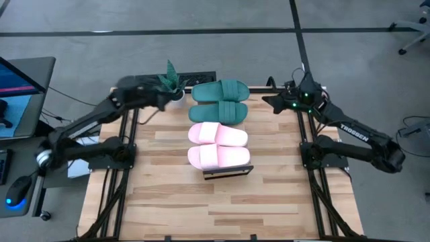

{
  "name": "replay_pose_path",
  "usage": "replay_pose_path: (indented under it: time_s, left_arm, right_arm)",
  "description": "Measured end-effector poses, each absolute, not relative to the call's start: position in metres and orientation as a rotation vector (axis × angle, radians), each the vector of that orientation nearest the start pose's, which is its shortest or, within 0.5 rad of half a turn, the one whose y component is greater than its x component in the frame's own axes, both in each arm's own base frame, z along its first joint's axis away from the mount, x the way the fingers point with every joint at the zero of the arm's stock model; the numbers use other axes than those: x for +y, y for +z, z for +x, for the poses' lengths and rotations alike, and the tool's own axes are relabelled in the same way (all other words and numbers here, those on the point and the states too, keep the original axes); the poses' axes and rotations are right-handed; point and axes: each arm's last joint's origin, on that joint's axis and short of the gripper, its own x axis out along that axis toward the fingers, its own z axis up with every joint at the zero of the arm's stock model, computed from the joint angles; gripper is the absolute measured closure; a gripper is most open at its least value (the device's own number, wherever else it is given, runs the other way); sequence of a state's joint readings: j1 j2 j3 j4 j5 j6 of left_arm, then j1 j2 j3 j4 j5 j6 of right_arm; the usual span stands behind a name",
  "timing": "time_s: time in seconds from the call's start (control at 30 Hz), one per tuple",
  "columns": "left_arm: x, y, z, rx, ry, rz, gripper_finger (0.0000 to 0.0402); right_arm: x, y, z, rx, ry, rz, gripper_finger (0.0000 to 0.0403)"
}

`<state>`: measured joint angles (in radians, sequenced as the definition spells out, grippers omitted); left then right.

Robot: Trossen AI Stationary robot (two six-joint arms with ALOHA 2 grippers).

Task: Pick and place slides into the shelf
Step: Adjust the slippers on the shelf

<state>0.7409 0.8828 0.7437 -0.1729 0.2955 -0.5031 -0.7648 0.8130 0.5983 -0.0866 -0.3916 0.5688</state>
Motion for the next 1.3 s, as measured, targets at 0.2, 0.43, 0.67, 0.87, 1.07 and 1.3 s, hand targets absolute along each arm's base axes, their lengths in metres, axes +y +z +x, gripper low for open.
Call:
replay_pose_path:
  time_s: [0.2,0.43,0.67,0.87,1.07,1.3]
  left_arm:
    - [0.079,0.348,0.092,-0.133,0.601,-0.354,0.0262]
    - [0.041,0.331,0.048,-0.308,0.668,-0.355,0.0269]
    - [0.031,0.303,0.037,-0.369,0.616,-0.396,0.0303]
    - [0.031,0.290,0.040,-0.347,0.568,-0.421,0.0330]
    - [0.032,0.285,0.042,-0.325,0.552,-0.428,0.0346]
    - [0.031,0.286,0.043,-0.316,0.521,-0.427,0.0350]
  right_arm:
    - [-0.109,0.278,0.130,0.089,-0.430,0.596,0.0403]
    - [-0.104,0.267,0.126,0.129,-0.412,0.604,0.0403]
    - [-0.110,0.252,0.133,0.194,-0.427,0.699,0.0403]
    - [-0.108,0.243,0.153,0.237,-0.362,0.782,0.0403]
    - [-0.105,0.232,0.174,0.272,-0.340,0.835,0.0400]
    - [-0.108,0.229,0.178,0.267,-0.361,0.854,0.0337]
